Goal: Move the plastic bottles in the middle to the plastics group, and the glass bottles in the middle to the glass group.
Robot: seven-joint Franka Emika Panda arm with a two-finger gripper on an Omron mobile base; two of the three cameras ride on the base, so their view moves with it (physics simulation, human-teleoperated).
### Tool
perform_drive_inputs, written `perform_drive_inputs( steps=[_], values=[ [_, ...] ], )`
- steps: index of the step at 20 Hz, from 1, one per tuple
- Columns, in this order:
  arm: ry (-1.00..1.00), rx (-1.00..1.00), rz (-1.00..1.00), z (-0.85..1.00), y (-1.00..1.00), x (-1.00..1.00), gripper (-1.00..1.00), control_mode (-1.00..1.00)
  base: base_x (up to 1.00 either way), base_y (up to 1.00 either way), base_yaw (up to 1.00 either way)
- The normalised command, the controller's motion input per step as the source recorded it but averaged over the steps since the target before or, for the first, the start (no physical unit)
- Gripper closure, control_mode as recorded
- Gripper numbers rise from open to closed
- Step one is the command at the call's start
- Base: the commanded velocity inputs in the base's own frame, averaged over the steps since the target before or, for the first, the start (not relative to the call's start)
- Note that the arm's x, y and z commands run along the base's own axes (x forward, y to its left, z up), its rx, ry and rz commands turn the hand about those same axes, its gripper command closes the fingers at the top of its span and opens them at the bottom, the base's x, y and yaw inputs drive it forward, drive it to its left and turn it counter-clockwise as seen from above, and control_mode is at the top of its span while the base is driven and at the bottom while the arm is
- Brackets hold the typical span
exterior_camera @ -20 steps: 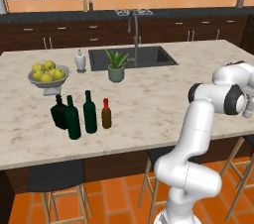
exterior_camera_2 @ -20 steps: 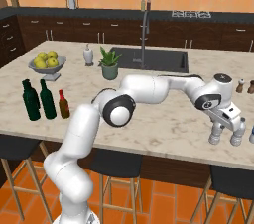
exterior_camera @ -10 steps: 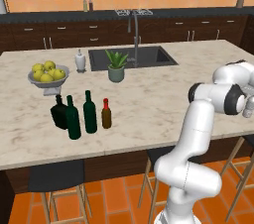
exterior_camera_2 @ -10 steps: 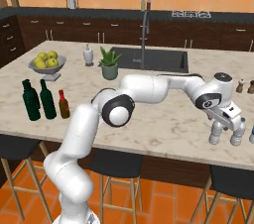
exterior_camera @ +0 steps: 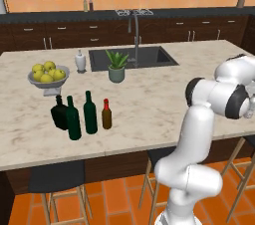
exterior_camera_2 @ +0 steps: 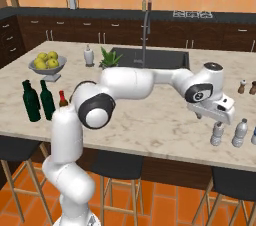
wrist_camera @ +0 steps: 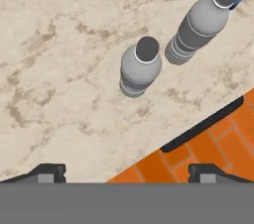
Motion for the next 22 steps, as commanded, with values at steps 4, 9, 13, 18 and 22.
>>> perform_drive_inputs(
  steps=[4,9,13,18,22],
  values=[
    [0.07,-0.24,0.44,0.0,1.0,-0.11,-1.0,-1.0,0.0,0.0,0.0],
    [0.11,-0.06,0.33,0.0,0.45,-0.24,-1.0,-1.0,0.0,0.0,0.0],
    [0.08,0.0,0.15,-0.07,0.23,-0.47,-1.0,-1.0,0.0,0.0,0.0],
    [-0.13,0.0,0.0,0.14,0.59,-0.04,-1.0,-1.0,0.0,0.0,0.0],
    [-0.3,0.0,0.0,0.27,0.72,0.04,-1.0,-1.0,0.0,0.0,0.0]
  ],
)
